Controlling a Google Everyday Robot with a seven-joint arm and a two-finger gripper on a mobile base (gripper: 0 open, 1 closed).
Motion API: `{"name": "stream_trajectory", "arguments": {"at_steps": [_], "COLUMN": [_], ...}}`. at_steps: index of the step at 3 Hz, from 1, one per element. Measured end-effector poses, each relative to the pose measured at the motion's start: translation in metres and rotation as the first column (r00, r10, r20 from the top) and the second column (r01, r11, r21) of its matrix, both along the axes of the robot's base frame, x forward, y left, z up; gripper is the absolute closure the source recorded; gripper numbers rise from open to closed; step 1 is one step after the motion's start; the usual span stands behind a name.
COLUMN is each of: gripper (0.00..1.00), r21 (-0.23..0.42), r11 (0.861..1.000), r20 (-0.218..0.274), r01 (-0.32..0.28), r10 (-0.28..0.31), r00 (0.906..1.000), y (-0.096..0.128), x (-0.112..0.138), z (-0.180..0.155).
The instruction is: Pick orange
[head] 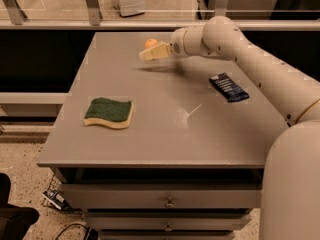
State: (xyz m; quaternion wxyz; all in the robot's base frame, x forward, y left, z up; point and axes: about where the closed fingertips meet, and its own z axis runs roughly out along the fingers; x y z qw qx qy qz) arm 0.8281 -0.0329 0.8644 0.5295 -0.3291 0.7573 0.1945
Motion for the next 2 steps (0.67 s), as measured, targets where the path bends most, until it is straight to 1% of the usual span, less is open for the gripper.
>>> {"name": "stream_trajectory", "arguments": {"at_steps": [1,2], "gripper": [0.00,0.18], "r21": [0.021,0.045], "r11": [1.000,0.997], "r20": [-0.002,-0.008], "r01": [-0.023,-0.066], "r10": [0.023,0.067], "r00": [0.9997,0.9977], "y": [0.012,0.029], "x": [0.004,0.006], "z": [-0.005,-0.009]}}
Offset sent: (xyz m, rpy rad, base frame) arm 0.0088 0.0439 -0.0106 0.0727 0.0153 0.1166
